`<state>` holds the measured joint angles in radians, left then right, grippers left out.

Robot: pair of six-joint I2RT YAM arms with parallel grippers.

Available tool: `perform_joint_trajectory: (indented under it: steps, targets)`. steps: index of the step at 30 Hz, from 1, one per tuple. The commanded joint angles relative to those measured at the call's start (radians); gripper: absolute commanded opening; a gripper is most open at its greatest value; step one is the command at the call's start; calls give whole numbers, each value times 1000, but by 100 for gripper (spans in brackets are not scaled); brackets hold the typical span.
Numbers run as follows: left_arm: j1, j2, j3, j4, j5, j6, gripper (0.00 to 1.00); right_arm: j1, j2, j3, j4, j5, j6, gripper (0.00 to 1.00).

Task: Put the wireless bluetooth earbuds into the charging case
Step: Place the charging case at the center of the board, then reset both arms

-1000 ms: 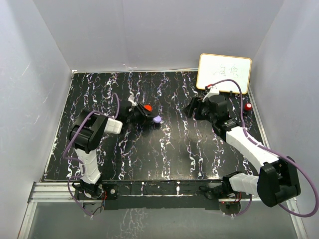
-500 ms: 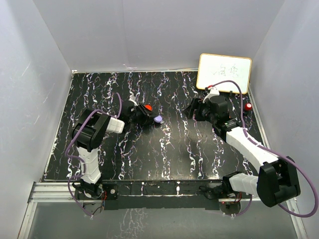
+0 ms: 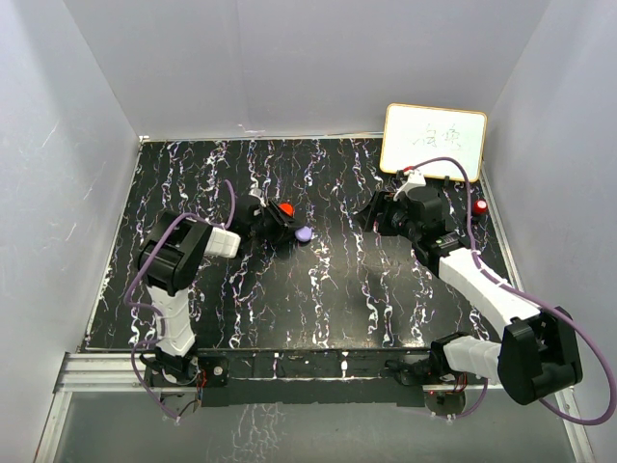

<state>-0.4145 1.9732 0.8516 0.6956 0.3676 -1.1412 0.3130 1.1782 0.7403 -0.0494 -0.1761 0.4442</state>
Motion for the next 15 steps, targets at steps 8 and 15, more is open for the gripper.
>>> perform_joint_trajectory:
  steps: [8,15]
  targets:
    - [22,-360,39,-382,-249,232,56,-11,-35,-11,48,-4,-6,67]
    - [128,-518,95,-695,-317,352,70,-25,-57,-30,49,24,-3,78]
